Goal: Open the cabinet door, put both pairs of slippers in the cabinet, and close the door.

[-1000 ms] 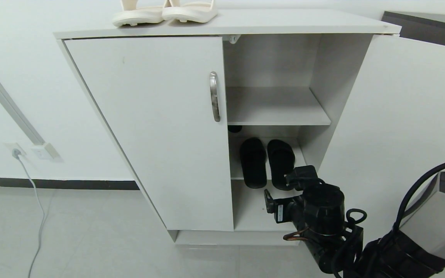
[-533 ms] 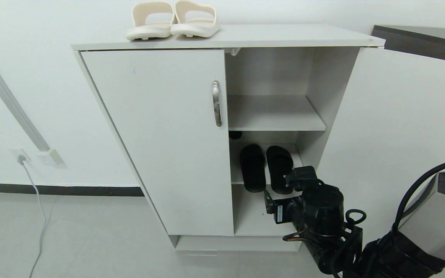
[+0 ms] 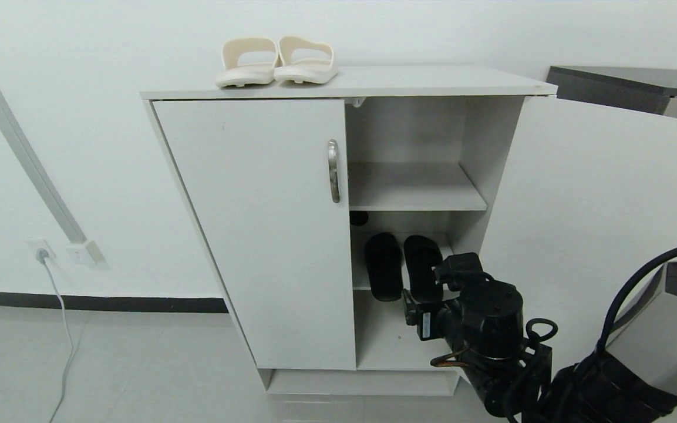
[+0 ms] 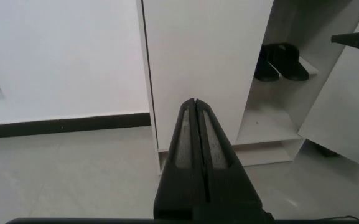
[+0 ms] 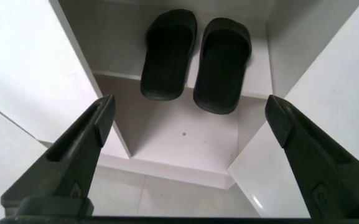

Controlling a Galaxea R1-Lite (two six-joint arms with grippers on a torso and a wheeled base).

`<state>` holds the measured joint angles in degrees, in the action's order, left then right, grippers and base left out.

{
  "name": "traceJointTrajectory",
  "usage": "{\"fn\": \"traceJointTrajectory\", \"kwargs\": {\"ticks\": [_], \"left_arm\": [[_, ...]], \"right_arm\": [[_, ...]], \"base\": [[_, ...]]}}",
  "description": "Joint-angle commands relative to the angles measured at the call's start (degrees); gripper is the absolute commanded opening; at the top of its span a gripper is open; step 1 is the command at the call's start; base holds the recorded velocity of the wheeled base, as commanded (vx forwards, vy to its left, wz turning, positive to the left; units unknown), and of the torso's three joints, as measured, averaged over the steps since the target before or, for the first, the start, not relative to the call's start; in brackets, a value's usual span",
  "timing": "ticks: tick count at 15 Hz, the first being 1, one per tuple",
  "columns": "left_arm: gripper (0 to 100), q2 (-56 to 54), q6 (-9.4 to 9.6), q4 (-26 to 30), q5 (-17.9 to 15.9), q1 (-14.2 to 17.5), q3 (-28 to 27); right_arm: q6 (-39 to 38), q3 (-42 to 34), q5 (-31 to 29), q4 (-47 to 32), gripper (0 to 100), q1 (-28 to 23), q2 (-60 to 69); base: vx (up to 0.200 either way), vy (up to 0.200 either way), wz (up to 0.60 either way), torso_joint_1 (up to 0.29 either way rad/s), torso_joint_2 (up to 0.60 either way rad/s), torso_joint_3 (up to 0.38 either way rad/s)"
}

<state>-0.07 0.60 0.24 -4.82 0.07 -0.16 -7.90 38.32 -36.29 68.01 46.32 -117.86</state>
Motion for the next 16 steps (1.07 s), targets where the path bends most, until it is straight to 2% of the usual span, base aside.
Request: {"fn": "traceJointTrajectory", "kwargs": {"ticks": [1, 6, 16], "left_arm": [[0, 0.1, 0.02, 0.0, 0.0, 0.0, 0.0], [0, 0.1, -0.07, 0.0, 0.0, 0.0, 0.0], [0, 0.1, -0.25, 0.0, 0.1, 0.0, 0.0]], "right_arm": [[0.0, 0.0, 0.0, 0.0, 100, 0.0, -0.3], [0.0, 0.0, 0.0, 0.5, 100, 0.0, -1.1], [0.1, -0.6, 0.0, 1.9, 100, 0.0, -1.7]], "base": [[0.000, 0.000, 0.00, 0.000, 0.00, 0.000], [0.000, 0.000, 0.00, 0.000, 0.00, 0.000], [0.000, 0.200, 0.00, 0.002, 0.00, 0.003]]}}
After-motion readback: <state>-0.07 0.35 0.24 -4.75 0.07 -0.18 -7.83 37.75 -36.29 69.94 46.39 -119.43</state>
